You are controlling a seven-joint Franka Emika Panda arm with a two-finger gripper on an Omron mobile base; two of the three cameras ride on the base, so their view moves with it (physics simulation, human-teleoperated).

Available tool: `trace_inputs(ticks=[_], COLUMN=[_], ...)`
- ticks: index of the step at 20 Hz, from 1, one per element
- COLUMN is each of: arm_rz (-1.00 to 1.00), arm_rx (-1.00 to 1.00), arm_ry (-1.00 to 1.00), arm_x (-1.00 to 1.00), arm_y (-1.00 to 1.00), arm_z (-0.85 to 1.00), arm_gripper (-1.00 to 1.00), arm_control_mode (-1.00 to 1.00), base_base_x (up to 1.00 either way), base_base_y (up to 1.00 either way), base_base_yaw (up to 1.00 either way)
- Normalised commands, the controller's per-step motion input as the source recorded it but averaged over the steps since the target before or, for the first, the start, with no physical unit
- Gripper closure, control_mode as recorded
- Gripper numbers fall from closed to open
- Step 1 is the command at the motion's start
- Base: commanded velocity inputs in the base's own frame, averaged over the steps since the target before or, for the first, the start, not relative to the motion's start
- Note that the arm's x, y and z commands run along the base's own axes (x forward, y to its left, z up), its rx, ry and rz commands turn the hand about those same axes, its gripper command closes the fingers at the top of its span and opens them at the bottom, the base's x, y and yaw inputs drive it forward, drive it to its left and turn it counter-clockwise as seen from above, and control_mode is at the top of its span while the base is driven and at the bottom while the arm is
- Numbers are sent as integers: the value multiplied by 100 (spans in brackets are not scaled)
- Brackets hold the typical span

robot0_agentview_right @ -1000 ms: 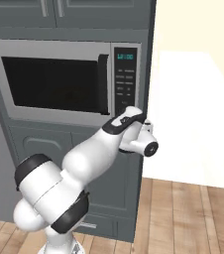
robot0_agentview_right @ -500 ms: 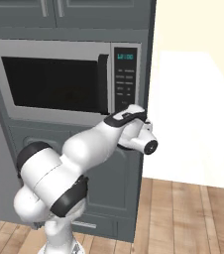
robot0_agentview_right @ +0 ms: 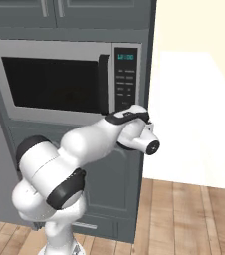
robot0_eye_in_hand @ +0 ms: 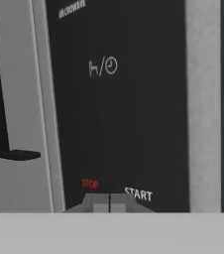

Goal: Pick the chicken drumstick from the counter and place it in the microwave. Then turn on the microwave.

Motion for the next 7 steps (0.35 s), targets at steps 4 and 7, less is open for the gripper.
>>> trace_inputs(ticks=[4, 7], arm_rz=[2, 3], arm_rx=[0, 0], arm_ry=[0, -2], arm_x=[19, 16], arm_y=[-1, 0], arm_z=[-1, 2], arm_gripper=[100, 100], arm_control_mode=[-100, -100], base_base_x=[0, 0], base_base_y=[0, 0], base_base_yaw=[0, 0])
